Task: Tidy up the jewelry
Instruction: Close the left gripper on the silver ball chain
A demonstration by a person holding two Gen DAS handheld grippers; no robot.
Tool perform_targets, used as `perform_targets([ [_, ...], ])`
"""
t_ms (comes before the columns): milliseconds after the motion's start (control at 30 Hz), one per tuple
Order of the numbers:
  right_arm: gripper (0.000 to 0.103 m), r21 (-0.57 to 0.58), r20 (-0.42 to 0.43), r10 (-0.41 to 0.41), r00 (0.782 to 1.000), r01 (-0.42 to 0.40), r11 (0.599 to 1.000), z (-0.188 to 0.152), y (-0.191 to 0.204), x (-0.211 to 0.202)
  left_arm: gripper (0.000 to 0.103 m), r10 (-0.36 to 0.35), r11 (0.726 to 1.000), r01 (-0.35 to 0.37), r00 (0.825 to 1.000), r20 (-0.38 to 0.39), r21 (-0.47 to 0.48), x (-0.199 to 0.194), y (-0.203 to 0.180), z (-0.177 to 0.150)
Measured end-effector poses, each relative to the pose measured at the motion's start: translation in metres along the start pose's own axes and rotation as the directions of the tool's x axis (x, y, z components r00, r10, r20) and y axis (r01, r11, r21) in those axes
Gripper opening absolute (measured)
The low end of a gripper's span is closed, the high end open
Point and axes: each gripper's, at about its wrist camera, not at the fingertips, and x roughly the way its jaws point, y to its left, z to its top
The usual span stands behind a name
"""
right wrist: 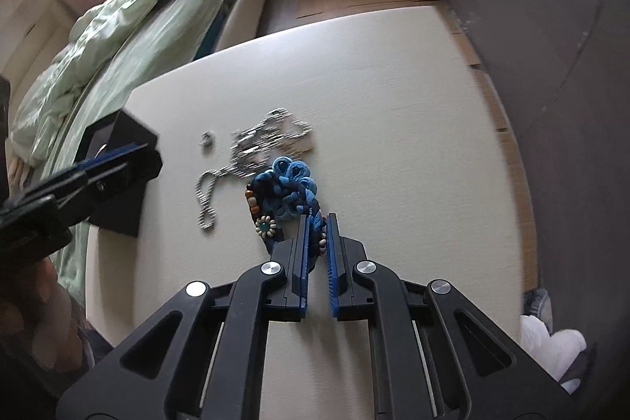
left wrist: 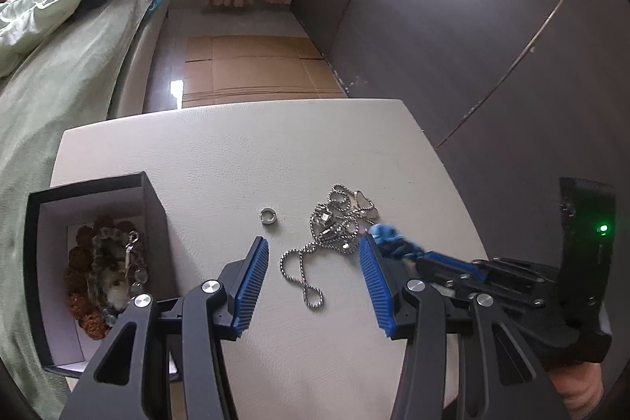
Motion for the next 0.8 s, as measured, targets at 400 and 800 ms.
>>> perform_targets([
  [400,0.009,0.158,0.099,-0.056,0.994,0.039,0.987,0.012,-0.039,-0.019,0.045,0.015,0.998,-0.017,0.999,-0.029,-0.059,0.045,-0.012,0.012],
  [800,0.009,0.165,0.101,-0.02,0.995,0.003,0.986,0.014,-0.033,-0.018,0.029,0.121,0.99,-0.124,0.991,-0.05,-0.062,0.072,-0.019,0.015],
])
